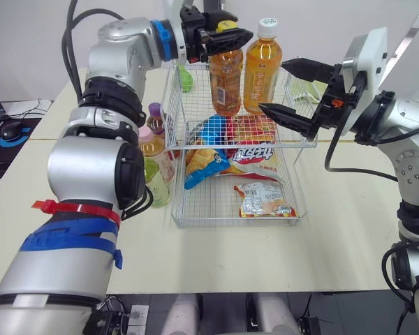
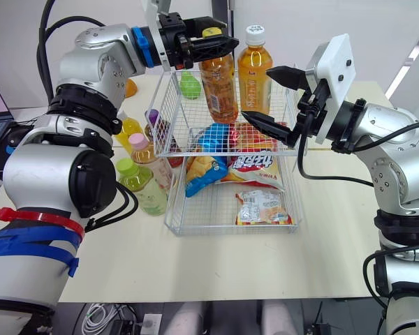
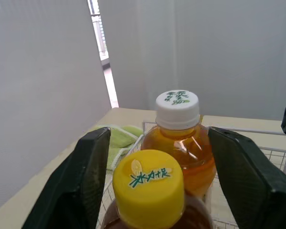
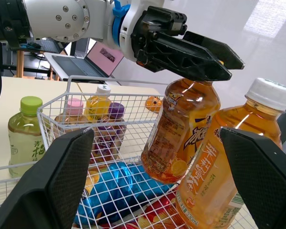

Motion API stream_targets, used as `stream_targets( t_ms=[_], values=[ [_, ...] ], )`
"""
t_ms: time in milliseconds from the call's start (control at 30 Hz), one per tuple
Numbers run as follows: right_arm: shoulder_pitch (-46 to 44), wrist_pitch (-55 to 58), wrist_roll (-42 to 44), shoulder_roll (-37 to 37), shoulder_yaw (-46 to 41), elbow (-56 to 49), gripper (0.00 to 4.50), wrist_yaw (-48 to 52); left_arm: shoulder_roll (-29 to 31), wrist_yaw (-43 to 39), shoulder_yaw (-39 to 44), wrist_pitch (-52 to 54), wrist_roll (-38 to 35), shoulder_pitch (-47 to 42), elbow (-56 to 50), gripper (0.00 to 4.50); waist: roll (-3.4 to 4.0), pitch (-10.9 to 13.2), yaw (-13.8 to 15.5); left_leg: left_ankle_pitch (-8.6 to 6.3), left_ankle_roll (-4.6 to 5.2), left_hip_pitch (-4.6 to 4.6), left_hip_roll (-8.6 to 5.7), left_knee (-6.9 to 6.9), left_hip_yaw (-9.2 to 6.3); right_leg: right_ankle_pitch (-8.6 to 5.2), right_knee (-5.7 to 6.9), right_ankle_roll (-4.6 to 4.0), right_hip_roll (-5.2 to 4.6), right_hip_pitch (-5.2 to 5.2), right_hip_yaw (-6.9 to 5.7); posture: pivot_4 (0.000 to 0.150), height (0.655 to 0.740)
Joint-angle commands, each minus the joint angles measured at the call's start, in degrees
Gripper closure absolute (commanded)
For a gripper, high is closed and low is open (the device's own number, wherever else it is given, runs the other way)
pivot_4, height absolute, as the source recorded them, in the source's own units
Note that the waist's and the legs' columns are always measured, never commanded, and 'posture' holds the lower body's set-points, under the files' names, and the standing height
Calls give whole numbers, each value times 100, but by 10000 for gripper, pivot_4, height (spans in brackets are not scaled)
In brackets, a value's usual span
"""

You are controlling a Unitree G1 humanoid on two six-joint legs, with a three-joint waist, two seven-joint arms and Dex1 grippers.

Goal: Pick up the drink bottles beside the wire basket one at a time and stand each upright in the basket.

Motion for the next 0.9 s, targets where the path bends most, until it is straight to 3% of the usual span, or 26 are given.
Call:
stream_targets(
  t_ms=[33,333,567,733,900],
  values=[
    [-29,-96,9,-85,-159,-138,0,38,130,4,109,1,-40,-71,-233,441,0,0,0,0,0,0,0,2,0,0,2,0,0,0,0,1500,7400],
    [-68,-146,0,-47,-107,-65,0,152,608,-180,230,533,-230,30,-741,441,0,0,-16,0,0,0,1,4,0,0,4,0,0,-1,2,1500,7400],
    [-149,-99,127,-17,-85,-32,0,337,1677,-153,727,2245,-890,534,-2411,441,1,0,-116,0,0,0,23,2,-4,0,7,0,3,-2,1,1500,7400],
    [-243,-51,346,72,-61,18,0,567,2381,387,1186,3197,-1240,1572,-4025,441,4,-2,-129,0,0,3,42,1,-5,0,9,0,3,-1,3,1500,7400],
    [-413,-113,457,260,54,193,0,805,2927,1336,2404,3658,-1487,3488,-5585,441,7,-4,-147,0,-1,14,44,5,2,0,29,-1,3,-2,22,1500,7400]
  ],
)
